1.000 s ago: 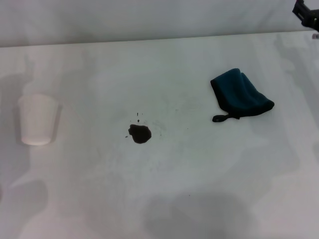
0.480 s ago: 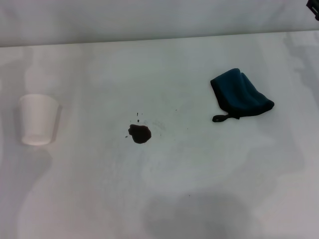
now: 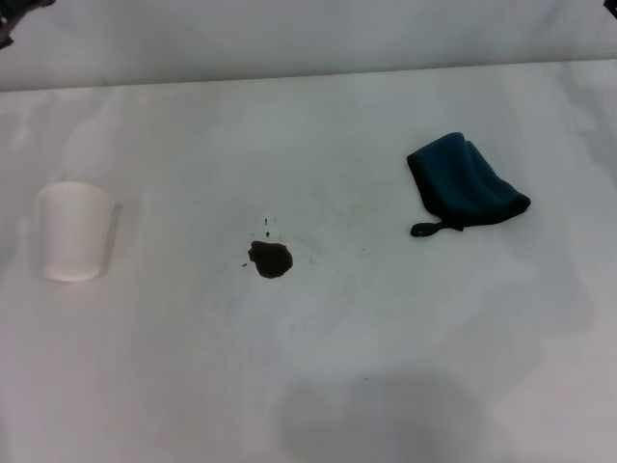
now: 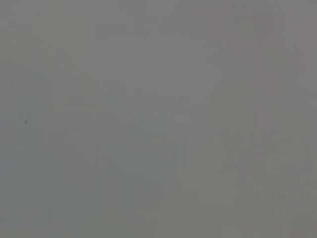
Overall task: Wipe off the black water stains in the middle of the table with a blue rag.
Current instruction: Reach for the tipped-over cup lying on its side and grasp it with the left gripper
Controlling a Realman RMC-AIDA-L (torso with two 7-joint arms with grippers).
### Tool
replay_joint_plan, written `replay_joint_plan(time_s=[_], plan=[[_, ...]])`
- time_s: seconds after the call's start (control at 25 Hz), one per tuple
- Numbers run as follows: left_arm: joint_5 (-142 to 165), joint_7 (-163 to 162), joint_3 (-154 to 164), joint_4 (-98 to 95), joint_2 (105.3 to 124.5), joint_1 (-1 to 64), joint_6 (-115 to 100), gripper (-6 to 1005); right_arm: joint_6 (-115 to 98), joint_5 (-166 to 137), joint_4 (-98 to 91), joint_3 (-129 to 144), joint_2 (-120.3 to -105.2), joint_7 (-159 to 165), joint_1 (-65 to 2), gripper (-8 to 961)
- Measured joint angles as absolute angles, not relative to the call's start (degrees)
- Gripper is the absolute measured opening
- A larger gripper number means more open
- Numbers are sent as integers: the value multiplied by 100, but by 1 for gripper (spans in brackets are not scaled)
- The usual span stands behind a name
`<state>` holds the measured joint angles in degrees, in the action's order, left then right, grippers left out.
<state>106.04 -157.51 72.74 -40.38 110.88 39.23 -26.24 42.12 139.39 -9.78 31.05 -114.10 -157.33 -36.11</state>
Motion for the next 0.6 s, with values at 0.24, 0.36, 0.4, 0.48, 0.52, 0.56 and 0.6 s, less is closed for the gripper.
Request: replay_joint_plan(time_s=[0.24,0.36,0.4,0.48,0.52,0.56,0.6], plan=[[11365,-15912,5803,-4801,10719,3767,-5249,877,4212,13939,-952,3112,-11401,-15732,-3572,873],[11957,-16191,5143,-5196,10532,3806,-6453,877,4210,13939,-944,3111,-11400,-15732,-3585,873],[12124,-16282,4948,-5364,10463,3833,-6832,877,4210,13939,-944,3111,-11400,-15732,-3590,873],[12410,-16459,4693,-5687,10300,3911,-7581,877,4209,13939,-942,3112,-11399,-15732,-3601,873],[12483,-16512,4645,-5788,10233,3957,-7829,877,4209,13939,-942,3112,-11399,-15732,-3608,873],[12604,-16597,4603,-5889,10128,4038,-8201,876,4209,13939,-941,3111,-11399,-15732,-3614,873],[12726,-16679,4587,-5956,10036,4126,-8530,876,4209,13939,-941,3111,-11399,-15732,-3621,873]])
